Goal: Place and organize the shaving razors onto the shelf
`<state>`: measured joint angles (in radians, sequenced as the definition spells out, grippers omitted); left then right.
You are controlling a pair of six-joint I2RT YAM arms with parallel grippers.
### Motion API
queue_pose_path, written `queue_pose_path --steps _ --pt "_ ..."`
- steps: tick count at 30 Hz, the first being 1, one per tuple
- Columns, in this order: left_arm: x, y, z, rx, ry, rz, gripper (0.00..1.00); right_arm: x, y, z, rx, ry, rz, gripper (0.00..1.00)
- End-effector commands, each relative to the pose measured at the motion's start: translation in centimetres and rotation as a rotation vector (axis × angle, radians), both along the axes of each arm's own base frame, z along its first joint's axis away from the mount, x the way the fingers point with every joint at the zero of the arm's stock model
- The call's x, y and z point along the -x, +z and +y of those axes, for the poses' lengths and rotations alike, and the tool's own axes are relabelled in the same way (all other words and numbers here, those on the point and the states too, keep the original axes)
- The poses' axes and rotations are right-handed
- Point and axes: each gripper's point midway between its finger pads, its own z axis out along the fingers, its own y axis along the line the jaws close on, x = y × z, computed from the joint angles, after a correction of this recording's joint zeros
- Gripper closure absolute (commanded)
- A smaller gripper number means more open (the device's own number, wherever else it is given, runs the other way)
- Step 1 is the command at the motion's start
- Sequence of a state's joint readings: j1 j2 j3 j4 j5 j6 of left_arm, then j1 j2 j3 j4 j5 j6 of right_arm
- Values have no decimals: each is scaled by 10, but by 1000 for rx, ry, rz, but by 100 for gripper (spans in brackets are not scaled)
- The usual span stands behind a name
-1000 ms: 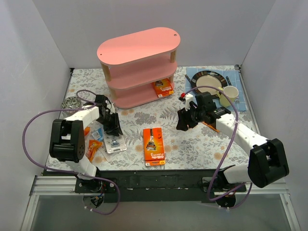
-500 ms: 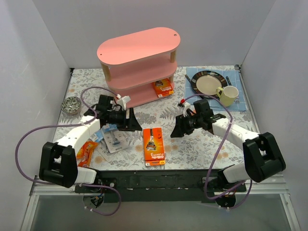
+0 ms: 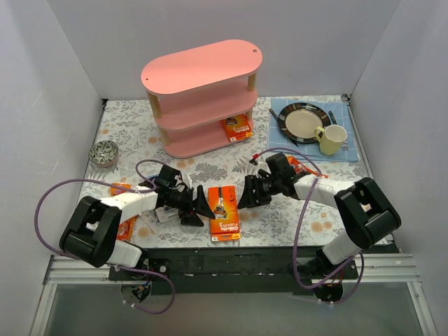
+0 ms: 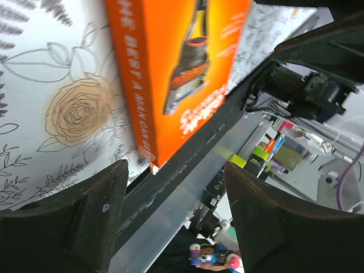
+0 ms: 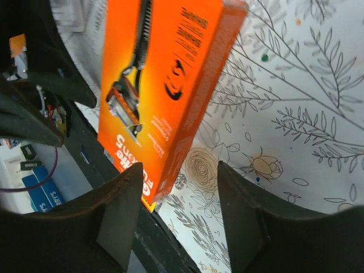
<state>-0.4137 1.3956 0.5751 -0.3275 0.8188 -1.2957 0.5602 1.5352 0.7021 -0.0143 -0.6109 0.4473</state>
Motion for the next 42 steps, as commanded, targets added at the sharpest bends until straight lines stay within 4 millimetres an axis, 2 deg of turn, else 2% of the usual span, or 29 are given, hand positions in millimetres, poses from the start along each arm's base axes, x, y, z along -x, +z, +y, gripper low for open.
queue_pose_path --steps 1,3,5,6,7,10,11,12,14,16,17,19,20,21,22,23,25,26,29,35,40,42 --pt "-28 -6 -18 -13 81 -56 35 0 -26 -5 120 -92 92 41" --pt "-44 -1 -27 -14 73 -118 37 -6 -35 -9 170 -120 93 43" --pt "-59 -9 -30 -64 82 -166 40 -12 -34 -4 163 -123 82 43" --pt "-65 -10 -32 -74 86 -175 46 -18 -34 0 156 -127 81 43" --pt "-68 -22 -30 -115 107 -146 49 -22 -31 5 141 -128 77 44" --pt "-79 -24 -34 -119 136 -128 59 -36 -29 17 126 -120 66 49" --pt "-81 -25 -36 -117 142 -118 60 -42 -28 19 126 -121 60 58" --pt "-84 -25 -39 -112 144 -117 62 -50 -30 23 132 -121 60 62" --pt "-100 -22 -44 -110 154 -148 64 -61 -34 21 149 -143 67 75" --pt "-114 -13 -48 -115 165 -180 61 -74 -40 21 164 -165 78 78" --pt "-119 -12 -47 -135 168 -198 56 -79 -44 15 177 -183 86 82" --pt "-126 5 -45 -157 177 -220 41 -91 -49 6 189 -214 97 87" --pt "-126 9 -42 -170 180 -236 38 -94 -50 2 191 -225 99 88" --pt "-123 21 -39 -160 185 -245 36 -97 -53 -3 195 -238 103 89" --pt "-114 22 -37 -157 179 -218 35 -103 -54 -11 202 -267 105 88" --pt "-91 7 -30 -167 171 -151 33 -101 -58 -18 212 -281 116 89" --pt "-62 9 -35 -83 175 -57 32 -103 -59 -29 215 -314 128 89" --pt "-32 -13 -26 -98 164 12 32 -98 -61 -33 220 -320 141 89" --pt "-15 -12 -36 -5 139 -19 32 -86 -58 -38 212 -330 153 88" --pt "-18 -9 -54 131 117 -108 34 -65 -56 -41 199 -337 179 75" --pt "-21 12 -74 252 74 -174 36 -56 -59 -48 226 -338 173 75" --pt "-18 15 -73 243 68 -166 37 -58 -56 -47 219 -337 161 75"
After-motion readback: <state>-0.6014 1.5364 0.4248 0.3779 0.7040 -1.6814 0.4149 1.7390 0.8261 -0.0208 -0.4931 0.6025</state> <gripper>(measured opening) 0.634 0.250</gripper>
